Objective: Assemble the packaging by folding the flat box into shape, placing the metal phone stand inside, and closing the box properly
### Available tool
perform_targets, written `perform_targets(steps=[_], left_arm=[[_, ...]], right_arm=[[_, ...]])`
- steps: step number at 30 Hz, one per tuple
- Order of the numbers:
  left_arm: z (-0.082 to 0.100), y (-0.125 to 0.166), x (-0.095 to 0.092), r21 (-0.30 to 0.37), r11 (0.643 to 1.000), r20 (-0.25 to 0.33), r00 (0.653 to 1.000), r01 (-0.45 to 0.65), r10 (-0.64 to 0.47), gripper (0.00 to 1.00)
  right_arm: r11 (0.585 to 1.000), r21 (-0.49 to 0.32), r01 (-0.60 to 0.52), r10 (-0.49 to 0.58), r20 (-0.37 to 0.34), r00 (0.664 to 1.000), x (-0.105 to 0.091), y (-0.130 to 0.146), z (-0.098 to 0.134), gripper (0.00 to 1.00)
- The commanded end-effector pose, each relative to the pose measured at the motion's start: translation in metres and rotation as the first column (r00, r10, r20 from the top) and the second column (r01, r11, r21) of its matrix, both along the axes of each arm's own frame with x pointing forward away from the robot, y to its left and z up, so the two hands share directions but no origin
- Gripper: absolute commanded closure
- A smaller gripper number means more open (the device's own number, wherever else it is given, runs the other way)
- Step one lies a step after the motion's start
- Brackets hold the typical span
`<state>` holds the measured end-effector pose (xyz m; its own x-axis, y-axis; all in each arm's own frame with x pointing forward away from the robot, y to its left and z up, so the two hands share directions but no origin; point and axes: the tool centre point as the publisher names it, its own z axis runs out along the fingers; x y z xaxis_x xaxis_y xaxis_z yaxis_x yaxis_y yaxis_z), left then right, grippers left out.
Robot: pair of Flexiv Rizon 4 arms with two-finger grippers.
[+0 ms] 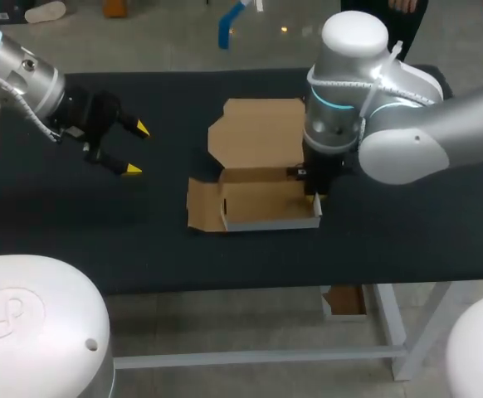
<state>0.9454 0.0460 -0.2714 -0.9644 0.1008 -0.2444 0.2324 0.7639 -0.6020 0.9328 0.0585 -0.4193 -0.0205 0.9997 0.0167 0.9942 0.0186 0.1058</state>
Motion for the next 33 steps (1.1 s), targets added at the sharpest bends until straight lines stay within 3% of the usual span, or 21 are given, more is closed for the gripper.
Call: perform_targets(steps=[1,33], left_arm=[[0.0010,0.0004,0.0001,0.003,1.000,-0.004,1.000,0.002,-0.002,0.00],[0.0010,0.0004,0.0001,0.003,1.000,-0.004,1.000,0.002,-0.002,0.00]], right_arm=[[0.998,-0.060,0.007,-0.008,-0.008,1.000,0.0040,0.0087,0.0022,1.00],[0.998,-0.066,0.016,-0.017,-0.011,1.000,0.0040,0.0070,-0.0007,1.00]])
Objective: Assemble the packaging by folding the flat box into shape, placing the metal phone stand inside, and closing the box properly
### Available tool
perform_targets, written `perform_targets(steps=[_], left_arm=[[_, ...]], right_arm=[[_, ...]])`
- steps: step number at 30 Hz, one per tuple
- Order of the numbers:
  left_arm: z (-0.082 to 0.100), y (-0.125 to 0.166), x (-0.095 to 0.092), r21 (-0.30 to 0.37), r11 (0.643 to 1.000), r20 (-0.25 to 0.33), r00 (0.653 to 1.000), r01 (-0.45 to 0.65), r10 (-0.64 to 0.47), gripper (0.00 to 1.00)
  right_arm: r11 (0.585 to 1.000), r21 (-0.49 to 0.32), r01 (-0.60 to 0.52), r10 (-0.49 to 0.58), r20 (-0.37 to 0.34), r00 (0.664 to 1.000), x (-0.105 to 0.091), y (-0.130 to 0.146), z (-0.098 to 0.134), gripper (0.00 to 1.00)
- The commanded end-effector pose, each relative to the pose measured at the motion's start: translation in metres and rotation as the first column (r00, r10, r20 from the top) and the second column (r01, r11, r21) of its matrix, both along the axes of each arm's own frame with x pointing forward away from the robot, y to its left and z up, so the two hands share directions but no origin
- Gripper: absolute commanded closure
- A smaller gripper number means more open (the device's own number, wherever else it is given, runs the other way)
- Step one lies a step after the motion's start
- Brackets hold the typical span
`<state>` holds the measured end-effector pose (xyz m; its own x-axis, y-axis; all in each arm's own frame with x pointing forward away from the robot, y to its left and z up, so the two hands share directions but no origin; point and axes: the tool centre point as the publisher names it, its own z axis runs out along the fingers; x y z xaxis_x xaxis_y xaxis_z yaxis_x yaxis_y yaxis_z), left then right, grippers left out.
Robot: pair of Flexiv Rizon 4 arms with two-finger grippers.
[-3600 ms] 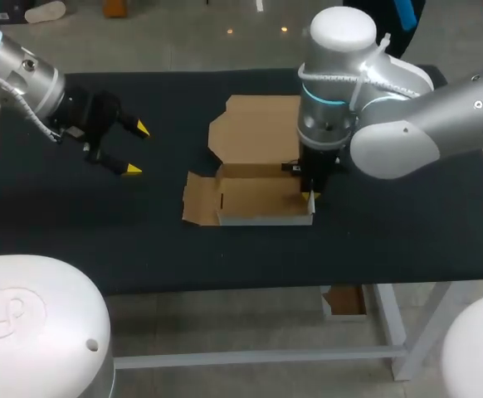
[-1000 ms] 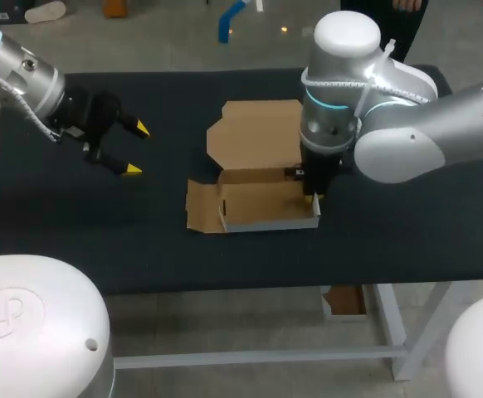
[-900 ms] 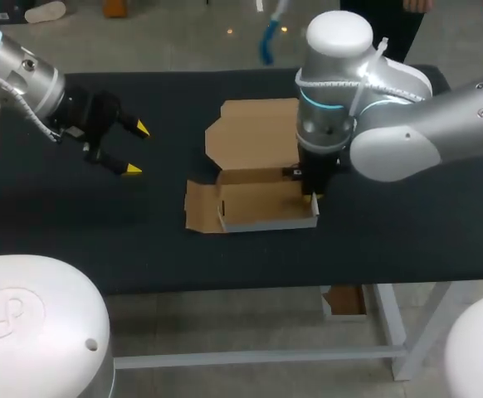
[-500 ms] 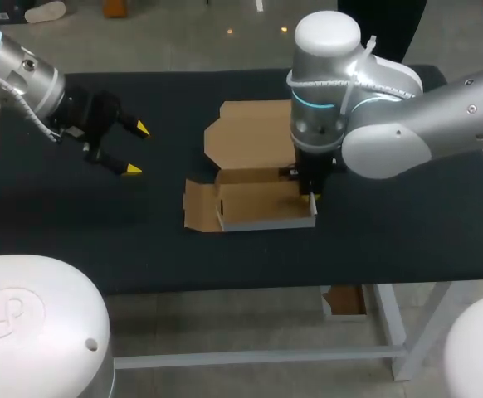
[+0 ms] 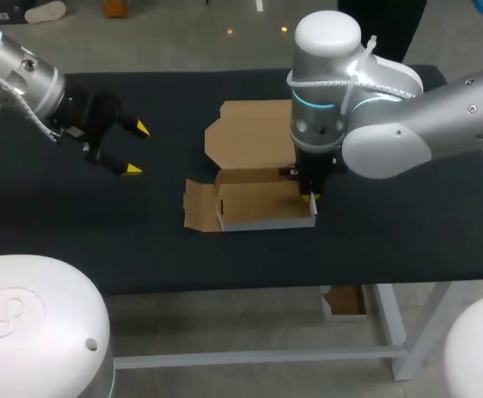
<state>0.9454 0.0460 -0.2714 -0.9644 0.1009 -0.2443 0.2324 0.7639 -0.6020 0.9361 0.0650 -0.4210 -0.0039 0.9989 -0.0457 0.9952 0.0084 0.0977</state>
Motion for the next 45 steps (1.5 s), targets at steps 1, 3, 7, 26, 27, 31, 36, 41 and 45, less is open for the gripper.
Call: perform_targets(steps=[1,3,7,26,27,31,36,41,45], left_arm=[[0.001,0.000,0.000,0.003,1.000,-0.004,1.000,0.002,-0.002,0.00],[0.002,-0.003,-0.001,0.006,1.000,-0.018,1.000,-0.010,0.010,0.00],[0.006,-0.013,-0.011,-0.017,0.988,-0.109,0.983,-0.151,0.148,0.00],[-0.018,-0.040,-0.057,0.179,0.184,-0.644,0.026,-0.967,0.764,0.00],[-0.021,-0.041,-0.056,0.197,0.164,-0.671,-0.011,-0.967,0.742,0.00],[-0.032,-0.049,-0.052,0.266,0.124,-0.644,-0.081,-0.956,0.761,0.00],[-0.032,-0.049,-0.052,0.266,0.124,-0.644,-0.081,-0.956,0.761,0.00],[-0.032,-0.049,-0.052,0.266,0.124,-0.644,-0.081,-0.956,0.761,0.00],[-0.037,-0.049,-0.045,0.327,0.046,-0.632,-0.182,-0.944,0.753,0.00]], right_arm=[[1.000,-0.004,0.000,0.000,-0.004,1.000,0.001,0.000,0.001,1.00],[1.000,-0.004,0.000,0.000,-0.004,1.000,0.001,0.000,0.001,1.00],[1.000,-0.004,0.000,0.000,-0.004,1.000,0.001,0.000,0.001,1.00],[1.000,-0.004,0.000,0.000,-0.004,1.000,0.001,0.000,0.001,1.00],[1.000,-0.004,0.000,0.000,-0.004,1.000,0.001,0.000,0.001,1.00],[1.000,-0.004,0.000,0.000,-0.004,1.000,0.001,0.000,0.001,1.00],[1.000,-0.004,0.000,0.000,-0.004,1.000,0.001,0.000,0.001,1.00],[1.000,-0.004,0.000,0.000,-0.004,1.000,0.001,0.000,0.001,1.00],[1.000,-0.004,0.000,0.000,-0.004,1.000,0.001,0.000,0.001,1.00]])
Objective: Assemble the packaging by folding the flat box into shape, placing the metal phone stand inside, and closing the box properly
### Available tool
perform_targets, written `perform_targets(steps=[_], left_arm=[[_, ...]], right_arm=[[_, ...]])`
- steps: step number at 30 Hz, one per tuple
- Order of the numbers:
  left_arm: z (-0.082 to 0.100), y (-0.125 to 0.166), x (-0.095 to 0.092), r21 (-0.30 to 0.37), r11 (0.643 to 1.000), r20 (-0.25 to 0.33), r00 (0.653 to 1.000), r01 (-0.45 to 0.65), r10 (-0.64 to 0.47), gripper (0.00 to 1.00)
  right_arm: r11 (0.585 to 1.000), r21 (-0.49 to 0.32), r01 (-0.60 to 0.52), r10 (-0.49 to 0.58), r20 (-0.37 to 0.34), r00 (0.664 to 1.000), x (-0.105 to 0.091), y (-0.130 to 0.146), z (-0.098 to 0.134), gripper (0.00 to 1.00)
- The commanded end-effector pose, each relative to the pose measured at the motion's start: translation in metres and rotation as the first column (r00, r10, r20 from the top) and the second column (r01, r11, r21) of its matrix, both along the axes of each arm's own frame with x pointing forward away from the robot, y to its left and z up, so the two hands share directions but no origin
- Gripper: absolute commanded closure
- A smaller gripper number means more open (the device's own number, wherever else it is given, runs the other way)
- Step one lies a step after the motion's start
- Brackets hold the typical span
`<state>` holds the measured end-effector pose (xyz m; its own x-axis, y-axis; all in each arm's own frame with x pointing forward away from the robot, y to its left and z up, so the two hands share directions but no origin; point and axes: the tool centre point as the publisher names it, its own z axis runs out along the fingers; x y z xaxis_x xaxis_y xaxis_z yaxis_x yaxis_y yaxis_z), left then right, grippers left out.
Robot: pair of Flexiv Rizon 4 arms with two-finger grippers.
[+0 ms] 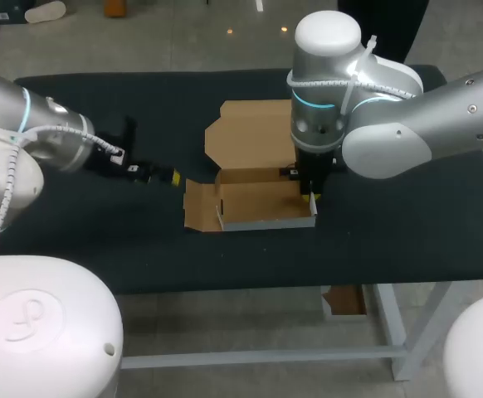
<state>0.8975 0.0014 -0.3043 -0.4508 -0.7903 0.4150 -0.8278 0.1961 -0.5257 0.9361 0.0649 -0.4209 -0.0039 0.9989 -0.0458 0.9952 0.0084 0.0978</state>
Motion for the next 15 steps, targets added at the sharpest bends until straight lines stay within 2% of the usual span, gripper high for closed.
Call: perform_targets(steps=[1,5,9,11,12,14,15], left_arm=[[-0.007,-0.005,0.002,0.045,0.901,-0.228,0.874,-0.431,0.429,0.00],[-0.021,-0.005,0.005,0.041,0.900,-0.278,0.860,-0.434,0.427,0.00],[-0.036,-0.008,0.007,0.029,0.911,-0.293,0.868,-0.411,0.401,0.00],[-0.042,-0.010,0.010,0.032,0.919,-0.306,0.872,-0.392,0.382,0.15],[-0.044,-0.011,0.011,0.027,0.925,-0.306,0.878,-0.379,0.369,0.12],[-0.049,-0.014,0.013,0.035,0.934,-0.314,0.884,-0.354,0.347,0.14],[-0.051,-0.016,0.014,0.038,0.939,-0.321,0.886,-0.342,0.335,0.24]], right_arm=[[1.000,-0.004,0.000,0.000,-0.004,1.000,0.001,0.001,0.001,1.00],[1.000,-0.004,0.000,0.000,-0.004,1.000,0.001,0.001,0.001,1.00],[1.000,-0.004,0.000,0.000,-0.004,1.000,0.001,0.001,0.001,1.00],[1.000,-0.004,0.000,0.000,-0.004,1.000,0.001,0.001,0.001,1.00],[1.000,-0.004,0.000,0.000,-0.004,1.000,0.001,0.001,0.001,1.00],[1.000,-0.004,0.000,0.000,-0.004,1.000,0.001,0.001,0.001,1.00],[1.000,-0.004,0.000,0.000,-0.004,1.000,0.001,0.001,0.001,1.00]])
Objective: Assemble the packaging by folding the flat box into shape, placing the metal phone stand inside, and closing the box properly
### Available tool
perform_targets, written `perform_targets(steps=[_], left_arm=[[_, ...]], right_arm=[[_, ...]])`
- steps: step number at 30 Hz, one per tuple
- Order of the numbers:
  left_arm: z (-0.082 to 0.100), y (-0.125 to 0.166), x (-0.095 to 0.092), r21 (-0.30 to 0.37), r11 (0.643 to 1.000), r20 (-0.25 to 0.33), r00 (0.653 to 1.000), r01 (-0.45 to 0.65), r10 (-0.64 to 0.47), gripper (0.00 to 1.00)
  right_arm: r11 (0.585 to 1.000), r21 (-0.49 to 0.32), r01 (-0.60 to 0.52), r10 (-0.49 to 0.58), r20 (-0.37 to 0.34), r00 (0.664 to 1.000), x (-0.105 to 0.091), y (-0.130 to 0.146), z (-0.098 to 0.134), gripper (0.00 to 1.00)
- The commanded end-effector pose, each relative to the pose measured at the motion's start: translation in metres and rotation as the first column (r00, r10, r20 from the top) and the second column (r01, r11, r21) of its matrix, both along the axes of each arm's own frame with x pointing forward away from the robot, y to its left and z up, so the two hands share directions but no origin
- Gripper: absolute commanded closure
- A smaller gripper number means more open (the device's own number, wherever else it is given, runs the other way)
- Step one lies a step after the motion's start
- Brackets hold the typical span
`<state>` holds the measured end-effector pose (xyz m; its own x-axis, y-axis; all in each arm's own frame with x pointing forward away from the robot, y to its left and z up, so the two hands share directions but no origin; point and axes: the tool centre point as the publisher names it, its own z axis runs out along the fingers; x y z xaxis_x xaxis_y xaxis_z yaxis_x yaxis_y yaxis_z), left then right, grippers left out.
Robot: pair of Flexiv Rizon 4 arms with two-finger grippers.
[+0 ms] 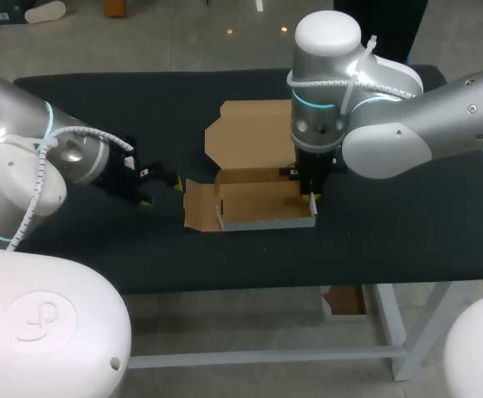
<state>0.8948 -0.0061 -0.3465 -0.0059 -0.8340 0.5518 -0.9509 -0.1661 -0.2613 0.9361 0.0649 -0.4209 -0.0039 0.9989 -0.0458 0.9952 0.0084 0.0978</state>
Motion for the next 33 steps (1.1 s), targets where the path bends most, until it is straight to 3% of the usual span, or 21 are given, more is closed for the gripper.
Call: perform_targets(steps=[1,2,5,7,10,14,16,26,33], left_arm=[[-0.011,-0.010,0.017,0.051,0.998,-0.050,0.998,0.026,-0.023,0.32],[-0.012,-0.012,0.018,0.050,0.998,-0.053,0.998,0.028,-0.025,0.35],[-0.016,-0.014,0.019,0.034,0.999,-0.061,0.997,0.042,-0.040,0.31],[-0.018,-0.016,0.021,0.022,0.999,-0.068,0.997,0.049,-0.047,0.39],[-0.023,-0.018,0.024,0.014,0.998,-0.077,0.995,0.065,-0.064,0.40],[-0.029,-0.021,0.026,-0.013,0.996,-0.090,0.992,0.088,-0.089,0.48],[-0.031,-0.022,0.026,-0.038,0.994,-0.096,0.989,0.107,-0.110,0.42],[-0.048,-0.034,0.026,-0.099,0.981,-0.139,0.973,0.170,-0.182,0.56],[-0.055,-0.042,0.026,-0.122,0.972,-0.156,0.964,0.199,-0.217,0.58]], right_arm=[[1.000,-0.004,0.000,0.000,-0.005,1.000,0.001,0.001,0.001,1.00],[1.000,-0.004,0.000,0.000,-0.005,1.000,0.001,0.001,0.001,1.00],[1.000,-0.004,0.000,0.000,-0.005,1.000,0.001,0.001,0.001,1.00],[1.000,-0.004,0.000,0.000,-0.005,1.000,0.001,0.001,0.001,1.00],[1.000,-0.004,0.000,0.000,-0.005,1.000,0.001,0.001,0.001,1.00],[1.000,-0.004,0.000,0.000,-0.005,1.000,0.001,0.001,0.001,1.00],[1.000,-0.004,0.000,0.000,-0.005,1.000,0.001,0.001,0.001,1.00],[1.000,-0.004,0.000,0.000,-0.005,1.000,0.001,0.001,0.001,1.00],[1.000,-0.004,0.000,0.000,-0.005,1.000,0.001,0.001,0.001,1.00]])
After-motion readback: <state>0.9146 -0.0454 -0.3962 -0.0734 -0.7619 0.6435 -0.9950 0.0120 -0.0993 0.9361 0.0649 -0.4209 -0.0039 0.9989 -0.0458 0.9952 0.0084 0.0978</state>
